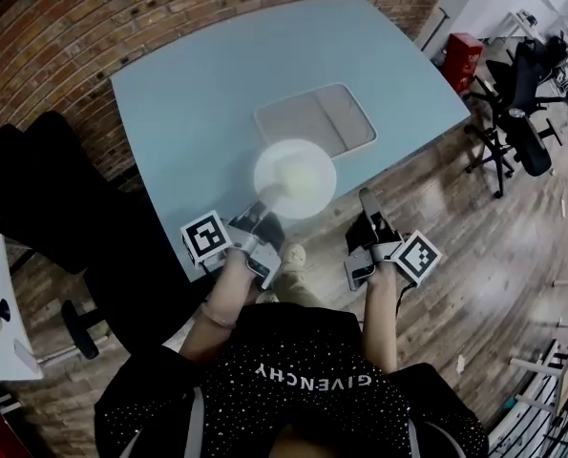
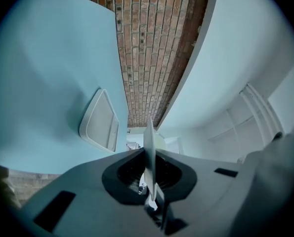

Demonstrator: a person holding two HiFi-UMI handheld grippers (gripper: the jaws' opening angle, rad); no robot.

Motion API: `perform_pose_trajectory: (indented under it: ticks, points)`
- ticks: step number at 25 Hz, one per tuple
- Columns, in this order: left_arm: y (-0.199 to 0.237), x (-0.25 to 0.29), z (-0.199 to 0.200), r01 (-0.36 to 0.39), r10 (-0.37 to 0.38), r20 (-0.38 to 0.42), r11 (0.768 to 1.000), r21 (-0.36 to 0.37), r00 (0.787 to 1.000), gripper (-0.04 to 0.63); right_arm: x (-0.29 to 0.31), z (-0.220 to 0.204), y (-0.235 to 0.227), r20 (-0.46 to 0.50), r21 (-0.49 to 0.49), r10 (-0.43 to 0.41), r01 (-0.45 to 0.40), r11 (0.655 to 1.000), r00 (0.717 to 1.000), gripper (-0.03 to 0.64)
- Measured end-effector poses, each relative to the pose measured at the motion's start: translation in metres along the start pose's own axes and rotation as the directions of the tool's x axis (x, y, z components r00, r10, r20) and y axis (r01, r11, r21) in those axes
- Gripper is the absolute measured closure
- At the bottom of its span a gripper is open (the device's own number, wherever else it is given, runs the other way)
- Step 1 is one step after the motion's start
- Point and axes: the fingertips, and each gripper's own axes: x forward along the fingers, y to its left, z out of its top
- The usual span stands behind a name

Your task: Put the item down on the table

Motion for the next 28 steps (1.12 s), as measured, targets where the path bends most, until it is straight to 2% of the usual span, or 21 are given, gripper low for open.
perform_pose_trajectory:
  ticks: [6,14,18,23,28]
  points:
    - [0.01,0.052,0.027,-0.002,0.002,0.025,1.0,-0.01,1.0,0.565,0.045,0.035,-0.015,-0.018,0.005,0.02,-0.02,1.0,1.0,0.602]
    - [0.037,0.123,0.059,-0.026,0.026,0.042,1.0,-0.009,0.999,0.565,0.101,0.083,-0.048,-0.051,0.038,0.009,-0.007,0.999,0.999,0.601]
    - [0.06,0.149,0.079,-0.037,0.038,0.049,0.999,-0.013,0.998,0.565,0.125,0.095,-0.064,-0.085,0.059,-0.002,0.007,0.998,0.996,0.601]
    - [0.088,0.168,0.103,-0.033,0.037,0.074,0.998,-0.056,0.997,0.565,0.146,0.097,-0.08,-0.115,0.067,-0.02,0.028,0.997,0.993,0.601]
    - [0.112,0.178,0.119,-0.088,0.097,0.087,0.991,-0.099,0.991,0.565,0.161,0.088,-0.088,-0.137,0.091,-0.024,0.037,0.995,0.99,0.602]
